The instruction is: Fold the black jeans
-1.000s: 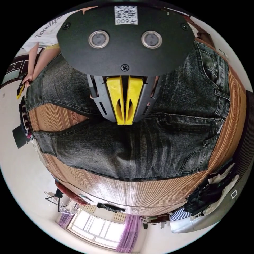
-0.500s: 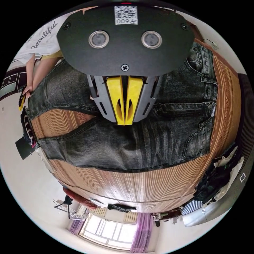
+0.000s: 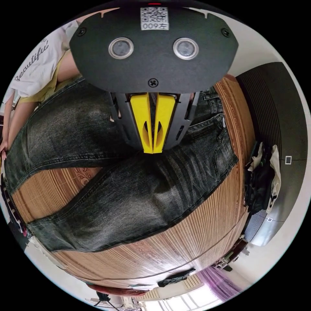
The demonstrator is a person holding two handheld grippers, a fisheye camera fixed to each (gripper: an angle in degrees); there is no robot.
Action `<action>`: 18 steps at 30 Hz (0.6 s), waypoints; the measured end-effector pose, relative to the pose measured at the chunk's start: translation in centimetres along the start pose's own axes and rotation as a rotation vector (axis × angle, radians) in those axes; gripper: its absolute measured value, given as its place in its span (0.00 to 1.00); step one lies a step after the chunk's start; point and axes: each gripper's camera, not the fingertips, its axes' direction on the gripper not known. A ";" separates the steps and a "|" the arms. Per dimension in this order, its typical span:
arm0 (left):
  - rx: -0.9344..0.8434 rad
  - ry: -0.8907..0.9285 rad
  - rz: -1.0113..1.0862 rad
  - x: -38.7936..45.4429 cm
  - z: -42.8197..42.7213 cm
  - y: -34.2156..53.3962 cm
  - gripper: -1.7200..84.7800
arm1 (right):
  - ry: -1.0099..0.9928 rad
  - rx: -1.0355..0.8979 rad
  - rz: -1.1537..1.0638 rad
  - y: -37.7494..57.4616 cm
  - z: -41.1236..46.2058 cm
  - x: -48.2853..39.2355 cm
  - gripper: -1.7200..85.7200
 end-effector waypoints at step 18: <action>0.377 0.511 -0.422 -13.8 8.4 10.5 0.03 | -0.727 -1.428 -0.315 7.1 52.3 -54.3 0.01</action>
